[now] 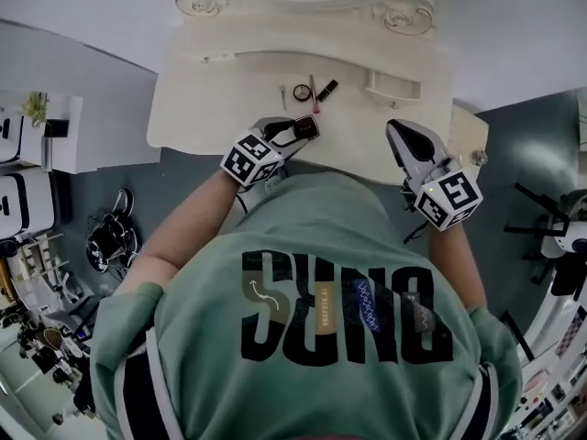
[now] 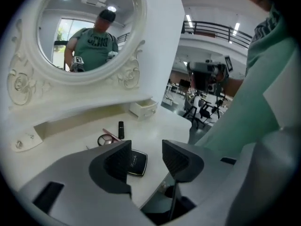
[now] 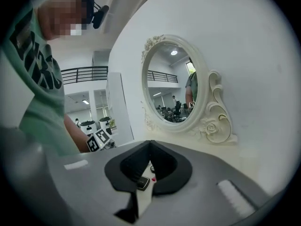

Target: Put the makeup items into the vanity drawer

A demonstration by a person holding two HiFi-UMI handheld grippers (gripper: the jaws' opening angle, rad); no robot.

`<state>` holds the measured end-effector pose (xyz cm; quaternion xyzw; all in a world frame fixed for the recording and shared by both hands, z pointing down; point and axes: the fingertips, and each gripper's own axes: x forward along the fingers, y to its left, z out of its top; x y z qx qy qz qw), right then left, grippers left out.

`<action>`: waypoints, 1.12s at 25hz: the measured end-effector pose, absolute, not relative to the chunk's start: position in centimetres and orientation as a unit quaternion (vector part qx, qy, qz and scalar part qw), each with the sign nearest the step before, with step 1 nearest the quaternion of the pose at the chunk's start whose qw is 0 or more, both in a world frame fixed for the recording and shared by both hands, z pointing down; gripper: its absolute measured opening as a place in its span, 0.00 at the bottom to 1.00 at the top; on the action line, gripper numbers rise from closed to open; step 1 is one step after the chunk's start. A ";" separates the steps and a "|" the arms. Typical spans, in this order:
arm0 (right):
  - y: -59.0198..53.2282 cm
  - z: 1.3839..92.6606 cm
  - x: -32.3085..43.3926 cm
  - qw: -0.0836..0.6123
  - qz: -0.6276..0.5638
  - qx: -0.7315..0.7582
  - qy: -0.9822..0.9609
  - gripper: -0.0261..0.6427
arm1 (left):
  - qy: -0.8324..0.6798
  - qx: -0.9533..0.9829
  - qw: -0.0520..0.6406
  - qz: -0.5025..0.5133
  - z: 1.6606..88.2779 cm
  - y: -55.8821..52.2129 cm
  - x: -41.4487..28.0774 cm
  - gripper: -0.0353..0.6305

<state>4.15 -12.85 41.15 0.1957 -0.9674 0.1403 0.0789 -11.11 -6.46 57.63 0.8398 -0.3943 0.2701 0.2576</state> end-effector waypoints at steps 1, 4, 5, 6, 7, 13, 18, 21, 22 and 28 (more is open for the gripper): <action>-12.8 41.4 3.8 0.081 0.144 0.199 -0.966 0.05 | -0.378 0.841 0.253 0.293 58.7 -6.8 -11.1 0.36; -12.6 42.1 3.4 0.093 0.149 0.210 -0.962 0.05 | -0.331 0.839 0.228 0.367 62.1 -7.4 -10.8 0.44; -12.5 42.3 3.4 0.098 0.151 0.214 -0.960 0.05 | -0.317 0.837 0.222 0.387 63.3 -7.4 -10.5 0.46; -12.4 42.5 3.5 0.101 0.154 0.218 -0.959 0.05 | -0.305 0.835 0.217 0.403 64.3 -7.5 -10.2 0.48; -12.3 42.8 3.6 0.104 0.156 0.221 -0.957 0.05 | -0.294 0.833 0.215 0.416 65.1 -7.7 -10.0 0.51; -11.9 44.6 4.8 0.118 0.172 0.240 -0.948 0.05 | -0.270 0.826 0.215 0.445 67.8 -8.4 -8.7 0.60; -11.8 45.4 5.8 0.123 0.183 0.244 -0.944 0.05 | -0.277 0.807 0.222 0.473 69.6 -8.6 -9.1 0.62; -11.7 45.6 6.0 0.127 0.183 0.245 -0.944 0.05 | -0.280 0.807 0.222 0.470 69.5 -8.8 -9.4 0.62; -11.7 45.6 6.1 0.127 0.183 0.246 -0.943 0.05 | -0.281 0.807 0.220 0.470 69.5 -9.0 -9.5 0.61; -11.6 44.4 5.6 0.124 0.169 0.247 -0.946 0.05 | -0.299 0.818 0.256 0.418 67.5 -9.3 -9.6 0.56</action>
